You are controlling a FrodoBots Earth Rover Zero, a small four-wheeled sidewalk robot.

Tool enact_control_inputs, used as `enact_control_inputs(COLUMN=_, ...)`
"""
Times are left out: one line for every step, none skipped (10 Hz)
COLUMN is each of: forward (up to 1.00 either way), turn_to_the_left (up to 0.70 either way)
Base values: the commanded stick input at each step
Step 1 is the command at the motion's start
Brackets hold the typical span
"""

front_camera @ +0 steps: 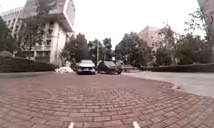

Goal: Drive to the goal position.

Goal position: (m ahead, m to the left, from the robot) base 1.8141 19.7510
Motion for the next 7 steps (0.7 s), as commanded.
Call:
enact_control_inputs(forward=0.7, turn_to_the_left=0.0)
enact_control_inputs(forward=0.7, turn_to_the_left=0.0)
enact_control_inputs(forward=0.7, turn_to_the_left=0.0)
enact_control_inputs(forward=0.7, turn_to_the_left=0.0)
enact_control_inputs(forward=0.7, turn_to_the_left=-0.05)
enact_control_inputs(forward=0.7, turn_to_the_left=-0.14)
enact_control_inputs(forward=0.7, turn_to_the_left=-0.14)
